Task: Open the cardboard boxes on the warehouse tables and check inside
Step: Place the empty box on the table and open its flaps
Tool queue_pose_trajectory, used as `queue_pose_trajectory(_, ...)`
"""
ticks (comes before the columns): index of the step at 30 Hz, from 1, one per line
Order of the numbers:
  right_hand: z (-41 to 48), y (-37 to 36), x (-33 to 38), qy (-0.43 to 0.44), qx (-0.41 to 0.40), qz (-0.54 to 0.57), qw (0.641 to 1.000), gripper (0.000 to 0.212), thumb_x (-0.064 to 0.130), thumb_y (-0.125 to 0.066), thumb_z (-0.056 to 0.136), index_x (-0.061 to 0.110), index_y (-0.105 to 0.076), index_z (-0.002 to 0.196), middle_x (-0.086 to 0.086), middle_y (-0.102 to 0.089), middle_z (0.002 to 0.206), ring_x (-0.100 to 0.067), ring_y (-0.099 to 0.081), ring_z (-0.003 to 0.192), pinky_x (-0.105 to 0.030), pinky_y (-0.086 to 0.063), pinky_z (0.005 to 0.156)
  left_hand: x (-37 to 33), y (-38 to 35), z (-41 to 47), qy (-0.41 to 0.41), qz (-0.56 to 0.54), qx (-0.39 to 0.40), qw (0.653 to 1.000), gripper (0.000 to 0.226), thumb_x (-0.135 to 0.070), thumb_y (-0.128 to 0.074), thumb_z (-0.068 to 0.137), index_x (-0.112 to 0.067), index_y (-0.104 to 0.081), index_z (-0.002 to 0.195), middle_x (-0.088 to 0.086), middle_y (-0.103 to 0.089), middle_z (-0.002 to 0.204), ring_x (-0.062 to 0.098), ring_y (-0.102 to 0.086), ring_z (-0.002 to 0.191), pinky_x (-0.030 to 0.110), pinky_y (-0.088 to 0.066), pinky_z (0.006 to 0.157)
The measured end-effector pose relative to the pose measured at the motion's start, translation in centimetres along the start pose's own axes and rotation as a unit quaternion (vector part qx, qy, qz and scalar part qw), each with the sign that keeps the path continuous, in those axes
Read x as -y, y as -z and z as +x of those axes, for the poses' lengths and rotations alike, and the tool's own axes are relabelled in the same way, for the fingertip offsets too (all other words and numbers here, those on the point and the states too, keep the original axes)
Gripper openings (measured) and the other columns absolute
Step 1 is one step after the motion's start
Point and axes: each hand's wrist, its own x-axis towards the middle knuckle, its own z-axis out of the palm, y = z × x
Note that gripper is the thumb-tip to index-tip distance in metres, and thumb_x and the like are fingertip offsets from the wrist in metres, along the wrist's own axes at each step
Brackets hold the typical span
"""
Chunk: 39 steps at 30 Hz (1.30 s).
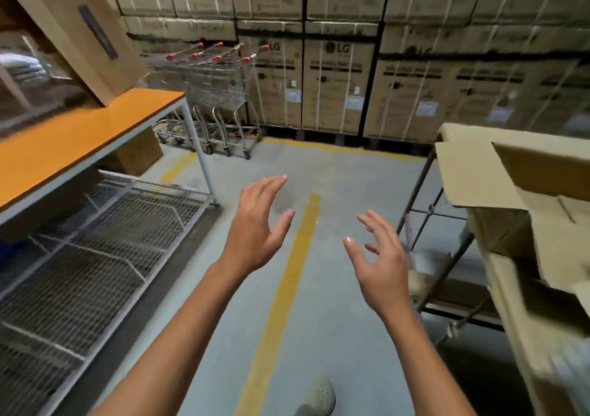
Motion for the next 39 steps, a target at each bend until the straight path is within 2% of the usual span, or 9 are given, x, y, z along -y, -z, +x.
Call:
queue_pose_trajectory(8, 13.0, 3.2, -4.9, -0.015, -0.097, -0.059, 0.993, 0.052, 0.049, -0.057, 0.089, 0.024, -0.058, 0.135, 0.006, -0.046, 0.147, -0.009, -0.046, 0.132, -0.028, -0.048, 0.097, 1.9, -10.0, 16.2, -0.085, -0.061, 0.049, 0.993, 0.055, -0.035, -0.054, 0.095, -0.011, -0.047, 0.145, 0.007, -0.053, 0.14, 0.028, -0.045, 0.13, 0.028, -0.029, 0.112)
queue_pose_trajectory(11, 17.5, 5.9, -6.4, -0.009, -0.134, -0.087, 0.987, 0.055, 0.055, -0.054, 0.088, 0.025, -0.058, 0.134, 0.002, -0.048, 0.146, -0.013, -0.047, 0.133, -0.041, -0.051, 0.099, 0.8, -13.4, 22.7, -0.121, -0.087, 0.053, 0.987, 0.056, -0.033, -0.055, 0.095, -0.011, -0.046, 0.146, 0.008, -0.053, 0.139, 0.026, -0.045, 0.129, 0.035, -0.034, 0.111)
queue_pose_trajectory(13, 20.1, 7.9, -7.5, -0.015, -0.164, -0.11, 0.98, 0.054, 0.054, -0.055, 0.087, 0.025, -0.059, 0.133, 0.001, -0.049, 0.144, -0.017, -0.048, 0.133, -0.049, -0.051, 0.099, -0.5, -15.6, 26.3, -0.146, -0.103, 0.052, 0.982, 0.054, -0.03, -0.057, 0.096, -0.011, -0.046, 0.146, 0.007, -0.054, 0.137, 0.024, -0.044, 0.127, 0.031, -0.034, 0.109)
queue_pose_trajectory(20, 23.2, 12.9, -10.0, -0.08, -0.249, -0.183, 0.948, 0.037, 0.028, -0.067, 0.093, 0.02, -0.063, 0.129, 0.002, -0.049, 0.145, -0.012, -0.048, 0.13, -0.037, -0.051, 0.099, -4.7, -25.2, 34.0, -0.225, -0.186, 0.132, 0.947, 0.052, -0.035, -0.049, 0.1, -0.015, -0.044, 0.148, 0.005, -0.053, 0.14, 0.022, -0.044, 0.13, 0.028, -0.034, 0.106)
queue_pose_trajectory(25, 23.7, 15.9, -12.3, -0.146, -0.33, -0.241, 0.901, 0.045, 0.036, -0.063, 0.094, 0.023, -0.057, 0.136, 0.003, -0.051, 0.143, -0.014, -0.051, 0.127, -0.041, -0.051, 0.099, -9.0, -33.1, 39.4, -0.296, -0.225, 0.212, 0.904, 0.057, -0.047, -0.039, 0.1, -0.016, -0.045, 0.147, 0.006, -0.052, 0.142, 0.024, -0.043, 0.131, 0.031, -0.032, 0.107)
queue_pose_trajectory(30, 23.9, 19.0, -15.2, -0.234, -0.396, -0.334, 0.823, 0.047, 0.031, -0.062, 0.095, 0.019, -0.053, 0.139, -0.001, -0.053, 0.137, -0.018, -0.052, 0.125, -0.041, -0.047, 0.103, -13.6, -41.2, 44.6, -0.368, -0.239, 0.27, 0.857, 0.062, -0.055, -0.032, 0.099, -0.014, -0.048, 0.144, 0.009, -0.054, 0.141, 0.027, -0.044, 0.131, 0.038, -0.031, 0.109)
queue_pose_trajectory(34, 24.0, 20.5, -17.1, -0.344, -0.433, -0.418, 0.72, 0.045, 0.034, -0.061, 0.094, 0.02, -0.054, 0.137, -0.002, -0.051, 0.137, -0.021, -0.049, 0.127, -0.036, -0.04, 0.104, -17.7, -47.9, 47.9, -0.387, -0.172, 0.328, 0.844, 0.066, -0.059, -0.036, 0.097, -0.014, -0.047, 0.144, 0.014, -0.051, 0.143, 0.034, -0.042, 0.134, 0.047, -0.034, 0.112)
queue_pose_trajectory(37, 24.1, 21.1, -18.9, -0.471, -0.435, -0.476, 0.602, 0.05, 0.035, -0.059, 0.089, 0.018, -0.053, 0.136, -0.007, -0.051, 0.138, -0.025, -0.046, 0.129, -0.048, -0.033, 0.112, -20.2, -52.7, 48.7, -0.308, -0.041, 0.415, 0.855, 0.075, -0.062, -0.054, 0.091, -0.015, -0.037, 0.146, 0.019, -0.041, 0.146, 0.042, -0.036, 0.135, 0.056, -0.038, 0.106)
queue_pose_trajectory(39, 23.9, 20.7, -20.1, -0.568, -0.419, -0.441, 0.554, 0.063, 0.035, -0.059, 0.085, 0.019, -0.041, 0.144, -0.011, -0.039, 0.15, -0.028, -0.032, 0.142, -0.055, -0.022, 0.118, -20.8, -55.6, 48.9, -0.224, -0.035, 0.487, 0.843, 0.092, -0.065, -0.065, 0.083, -0.012, -0.029, 0.149, 0.023, -0.034, 0.151, 0.045, -0.034, 0.138, 0.058, -0.036, 0.109)
